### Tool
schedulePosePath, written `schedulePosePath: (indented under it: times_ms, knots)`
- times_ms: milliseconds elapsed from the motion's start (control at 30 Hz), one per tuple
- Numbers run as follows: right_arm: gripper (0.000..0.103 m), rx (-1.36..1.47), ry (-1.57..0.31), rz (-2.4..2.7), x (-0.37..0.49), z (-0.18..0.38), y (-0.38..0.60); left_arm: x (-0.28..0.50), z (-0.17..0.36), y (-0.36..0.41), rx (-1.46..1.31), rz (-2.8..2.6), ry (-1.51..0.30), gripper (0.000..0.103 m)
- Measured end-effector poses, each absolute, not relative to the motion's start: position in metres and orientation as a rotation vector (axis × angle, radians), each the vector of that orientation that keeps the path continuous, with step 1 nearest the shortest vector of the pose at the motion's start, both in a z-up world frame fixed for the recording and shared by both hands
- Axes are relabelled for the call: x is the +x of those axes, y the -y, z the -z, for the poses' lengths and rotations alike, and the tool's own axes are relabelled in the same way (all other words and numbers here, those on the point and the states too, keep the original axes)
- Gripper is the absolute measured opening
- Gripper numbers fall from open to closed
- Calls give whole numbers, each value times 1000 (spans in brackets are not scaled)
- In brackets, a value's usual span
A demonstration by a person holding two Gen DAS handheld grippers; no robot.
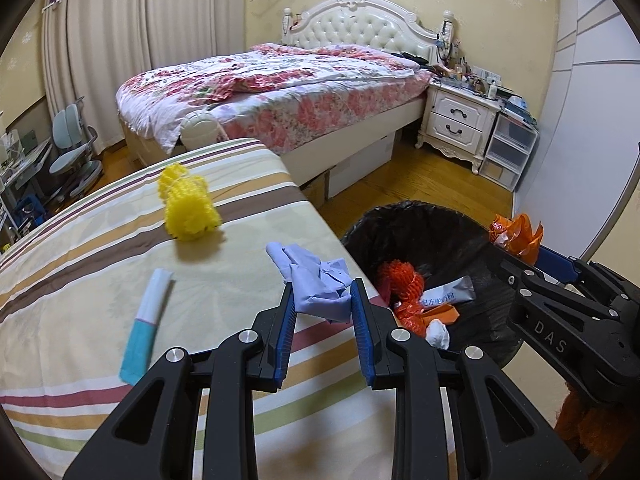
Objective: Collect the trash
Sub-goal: 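Carry the lavender cloth and orange bag over the bin and release both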
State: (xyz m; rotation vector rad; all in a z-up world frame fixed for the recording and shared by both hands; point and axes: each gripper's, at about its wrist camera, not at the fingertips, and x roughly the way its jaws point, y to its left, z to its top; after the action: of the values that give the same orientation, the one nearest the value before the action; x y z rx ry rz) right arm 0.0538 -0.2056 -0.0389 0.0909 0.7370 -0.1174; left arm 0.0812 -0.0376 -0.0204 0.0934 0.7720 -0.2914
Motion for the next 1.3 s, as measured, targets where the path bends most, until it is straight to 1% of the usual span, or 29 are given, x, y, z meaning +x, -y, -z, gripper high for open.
schedulePosePath:
  times_ms: [400,700,733,767,800,833,867,900,967,1067,1300]
  knots:
    - [46,121,-757,156,62,52,236,101,32,80,151,318,-785,28]
    - [47,134,-768,168,70,57,247,107,37,97,191,328,-783,29]
    - [48,135,-768,175,70,58,249,107,38,98,192,329,-788,30]
    - [48,138,-769,181,70,58,250,108,38,99,194,333,-793,36]
    - [54,142,-771,183,71,58,250,108,39,99,196,333,-793,45]
    - [62,147,-769,186,71,59,251,108,39,99,198,329,-791,50]
    - [63,147,-764,191,70,58,252,107,39,100,198,326,-788,57]
    - [63,146,-764,193,70,59,252,107,39,99,196,323,-786,60]
    - [63,147,-762,201,69,59,254,107,39,99,194,317,-787,62]
    - [63,151,-761,209,69,59,256,107,38,96,191,306,-786,67]
    - [66,150,-755,215,66,56,256,104,34,85,179,279,-777,70]
